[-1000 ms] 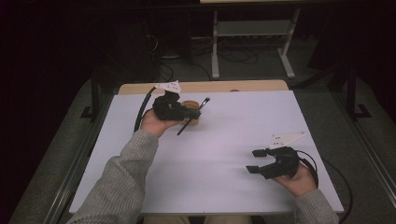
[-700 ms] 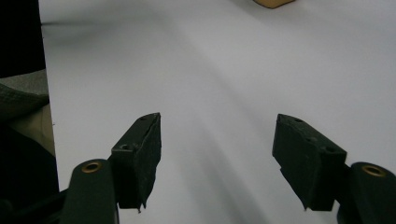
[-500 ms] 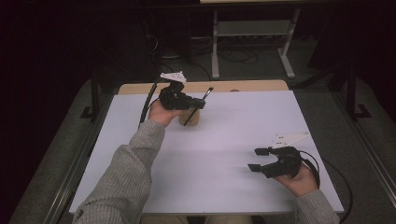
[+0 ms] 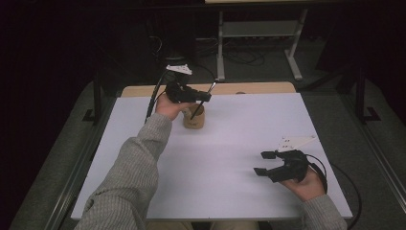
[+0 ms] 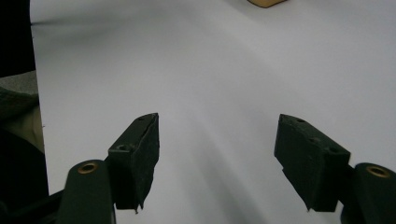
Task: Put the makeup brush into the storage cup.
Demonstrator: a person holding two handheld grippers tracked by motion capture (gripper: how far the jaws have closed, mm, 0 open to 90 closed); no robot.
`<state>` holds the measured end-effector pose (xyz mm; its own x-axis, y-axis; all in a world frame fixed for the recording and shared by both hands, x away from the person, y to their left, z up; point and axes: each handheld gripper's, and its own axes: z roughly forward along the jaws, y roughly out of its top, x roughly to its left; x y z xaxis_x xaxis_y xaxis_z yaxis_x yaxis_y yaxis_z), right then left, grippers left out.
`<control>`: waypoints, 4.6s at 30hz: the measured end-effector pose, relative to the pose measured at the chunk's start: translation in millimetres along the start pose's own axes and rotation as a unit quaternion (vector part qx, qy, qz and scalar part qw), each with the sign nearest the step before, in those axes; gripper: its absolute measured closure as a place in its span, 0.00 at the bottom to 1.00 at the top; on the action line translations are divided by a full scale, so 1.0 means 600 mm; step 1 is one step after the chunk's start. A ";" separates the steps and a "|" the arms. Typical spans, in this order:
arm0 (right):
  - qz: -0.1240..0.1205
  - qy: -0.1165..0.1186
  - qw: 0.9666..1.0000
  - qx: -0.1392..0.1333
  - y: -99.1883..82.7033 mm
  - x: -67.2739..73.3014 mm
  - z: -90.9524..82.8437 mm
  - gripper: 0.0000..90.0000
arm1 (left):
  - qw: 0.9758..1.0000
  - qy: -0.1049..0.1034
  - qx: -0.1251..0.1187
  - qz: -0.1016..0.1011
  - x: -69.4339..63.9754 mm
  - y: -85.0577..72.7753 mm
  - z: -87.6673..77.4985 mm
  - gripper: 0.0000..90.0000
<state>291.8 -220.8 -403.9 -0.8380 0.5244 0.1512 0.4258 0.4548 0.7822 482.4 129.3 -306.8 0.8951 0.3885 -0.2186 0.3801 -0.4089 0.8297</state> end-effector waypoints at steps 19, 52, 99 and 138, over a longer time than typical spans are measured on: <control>0.003 -0.006 1.000 -0.009 -0.001 -0.006 -0.005 0.32 | 1.000 0.022 -0.019 -0.004 0.045 0.057 0.024 0.93; 0.009 -0.003 1.000 -0.013 -0.004 -0.012 -0.007 0.32 | 0.998 0.035 0.001 -0.043 0.119 -0.010 0.068 0.92; 0.010 0.005 1.000 -0.016 -0.006 -0.011 -0.007 0.32 | 0.996 0.048 0.061 -0.038 0.115 -0.037 0.066 0.89; 0.025 -0.029 0.999 -0.023 -0.017 -0.017 -0.008 0.29 | 0.996 0.064 0.043 -0.043 0.071 -0.055 -0.030 0.71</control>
<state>294.6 -234.2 -410.8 -0.7950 0.5861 0.1566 0.4487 0.3944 0.8019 503.8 174.4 -334.0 0.8235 0.5249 -0.2153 0.4780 -0.4373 0.7618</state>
